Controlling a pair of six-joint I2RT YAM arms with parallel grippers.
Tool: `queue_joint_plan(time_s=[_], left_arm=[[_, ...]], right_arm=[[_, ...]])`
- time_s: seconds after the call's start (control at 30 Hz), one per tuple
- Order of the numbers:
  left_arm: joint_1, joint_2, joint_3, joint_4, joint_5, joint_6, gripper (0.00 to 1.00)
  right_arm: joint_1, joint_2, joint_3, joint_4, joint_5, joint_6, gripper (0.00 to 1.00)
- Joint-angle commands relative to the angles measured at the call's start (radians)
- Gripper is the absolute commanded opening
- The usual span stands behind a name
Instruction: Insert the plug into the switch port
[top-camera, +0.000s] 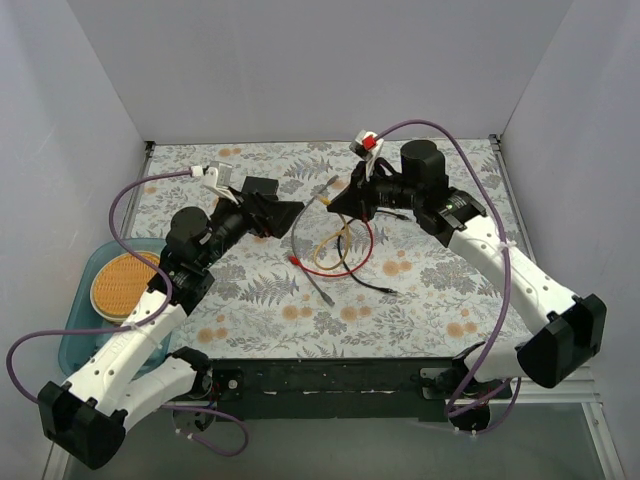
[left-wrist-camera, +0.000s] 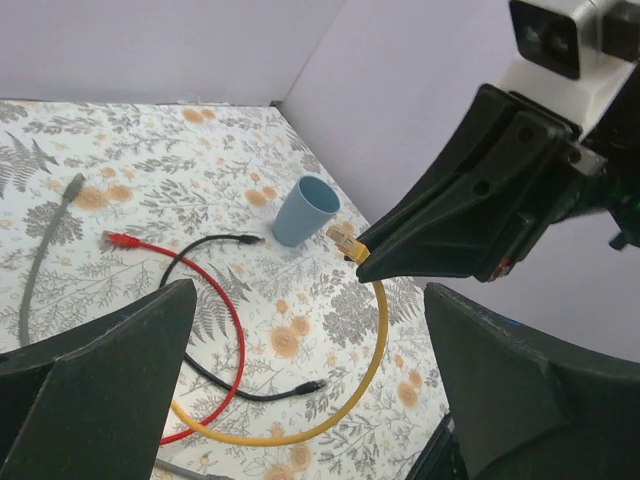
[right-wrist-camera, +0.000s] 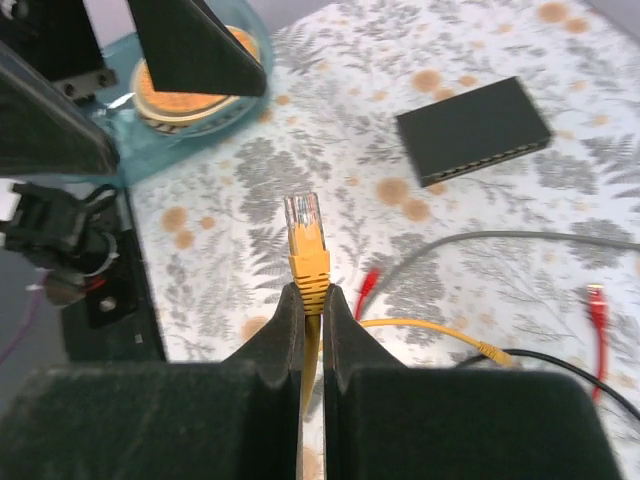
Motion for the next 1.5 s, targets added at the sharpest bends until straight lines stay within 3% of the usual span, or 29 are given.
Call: queue_joint_plan(time_s=[0.0, 0.13, 0.53, 0.8, 0.97, 1.1, 1.2, 1.47], left_arm=[[-0.003, -0.019, 0.052, -0.052, -0.080, 0.024, 0.98], [-0.003, -0.002, 0.054, -0.052, -0.078, 0.016, 0.98], [-0.003, 0.090, 0.114, -0.126, -0.238, 0.001, 0.98], [0.006, 0.447, 0.337, -0.374, -0.350, 0.011, 0.98], [0.055, 0.621, 0.430, -0.434, -0.431, 0.022, 0.98], [0.141, 0.771, 0.549, -0.433, -0.349, 0.037, 0.98], [0.181, 0.929, 0.704, -0.437, -0.331, 0.083, 0.98], [0.210, 1.366, 1.210, -0.525, -0.463, 0.191, 0.98]], right_arm=[[0.074, -0.096, -0.003, -0.048, 0.299, -0.147, 0.01], [0.176, -0.137, -0.043, -0.039, 0.588, -0.242, 0.01], [0.283, -0.149, -0.134, -0.010, 0.916, -0.316, 0.01], [0.280, 0.002, -0.082, 0.005, 1.005, -0.213, 0.01], [0.205, 0.241, 0.130, 0.005, 0.898, -0.215, 0.01], [0.135, 0.360, 0.250, 0.001, 0.760, -0.183, 0.01], [0.093, 0.368, 0.236, 0.022, 0.715, -0.157, 0.01], [0.068, 0.315, 0.144, 0.024, 0.681, -0.137, 0.01]])
